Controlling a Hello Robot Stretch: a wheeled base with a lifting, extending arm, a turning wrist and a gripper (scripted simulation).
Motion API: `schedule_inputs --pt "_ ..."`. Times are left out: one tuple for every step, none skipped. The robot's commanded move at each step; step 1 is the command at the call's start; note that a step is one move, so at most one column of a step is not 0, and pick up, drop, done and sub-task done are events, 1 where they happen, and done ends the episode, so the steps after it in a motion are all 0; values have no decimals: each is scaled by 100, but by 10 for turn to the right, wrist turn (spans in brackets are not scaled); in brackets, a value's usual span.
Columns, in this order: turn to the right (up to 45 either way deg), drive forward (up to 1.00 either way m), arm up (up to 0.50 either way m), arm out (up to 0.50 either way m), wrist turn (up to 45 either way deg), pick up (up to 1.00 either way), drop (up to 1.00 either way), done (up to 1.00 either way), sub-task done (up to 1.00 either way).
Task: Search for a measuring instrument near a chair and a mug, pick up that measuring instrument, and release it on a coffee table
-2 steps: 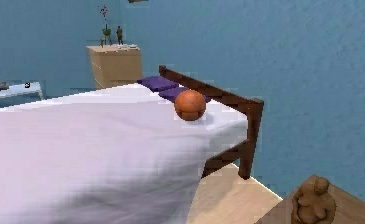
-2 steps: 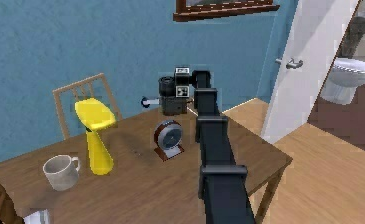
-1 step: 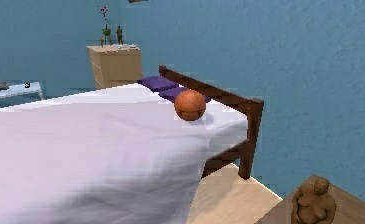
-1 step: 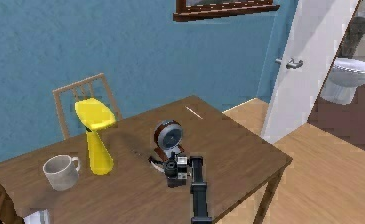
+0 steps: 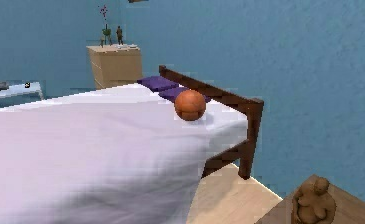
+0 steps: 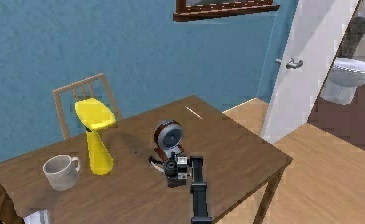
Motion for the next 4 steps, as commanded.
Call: schedule_inputs --pt "0 0 10 0 0 0 0 0 0" --pt "0 0 26 0 0 0 0 0 0" --pt "0 0 0 0 -450 0 0 0 0" --pt "0 0 0 0 -450 0 0 0 0"
